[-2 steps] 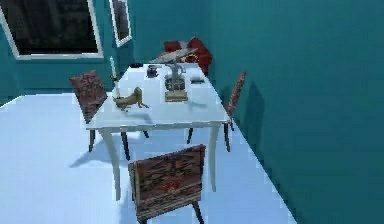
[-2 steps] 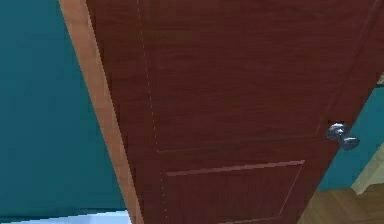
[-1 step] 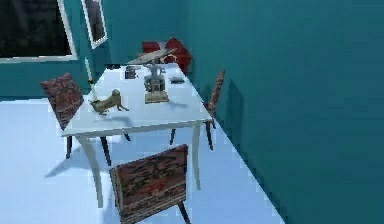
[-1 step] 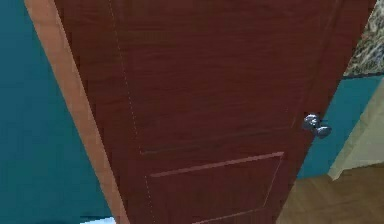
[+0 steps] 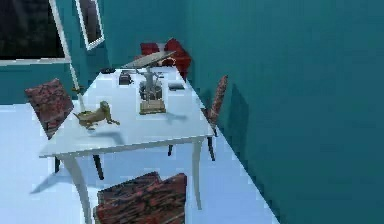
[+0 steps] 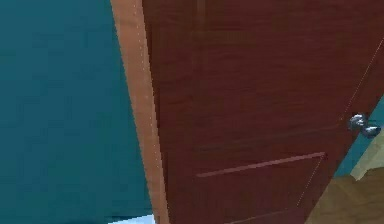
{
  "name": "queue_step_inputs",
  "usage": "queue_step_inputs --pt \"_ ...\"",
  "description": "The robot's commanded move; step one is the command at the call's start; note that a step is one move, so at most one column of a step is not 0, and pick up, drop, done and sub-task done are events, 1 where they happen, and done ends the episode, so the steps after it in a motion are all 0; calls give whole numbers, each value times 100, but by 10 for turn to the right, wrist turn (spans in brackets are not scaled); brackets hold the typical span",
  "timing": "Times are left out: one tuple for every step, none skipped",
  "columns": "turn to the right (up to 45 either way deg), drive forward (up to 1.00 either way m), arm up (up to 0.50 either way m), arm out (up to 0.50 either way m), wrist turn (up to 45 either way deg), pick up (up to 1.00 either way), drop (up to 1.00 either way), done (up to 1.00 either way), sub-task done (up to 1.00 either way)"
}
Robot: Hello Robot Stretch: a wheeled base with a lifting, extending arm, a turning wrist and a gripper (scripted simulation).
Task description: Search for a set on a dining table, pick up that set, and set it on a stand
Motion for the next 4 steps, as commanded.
queue_step_inputs --pt "-450 0 0 0 0 0 0 0 0" --pt "-330 0 0 0 0 0 0 0 0" --pt "0 75 0 0 0 0 0 0 0" --pt "90 0 0 0 0 0 0 0 0"
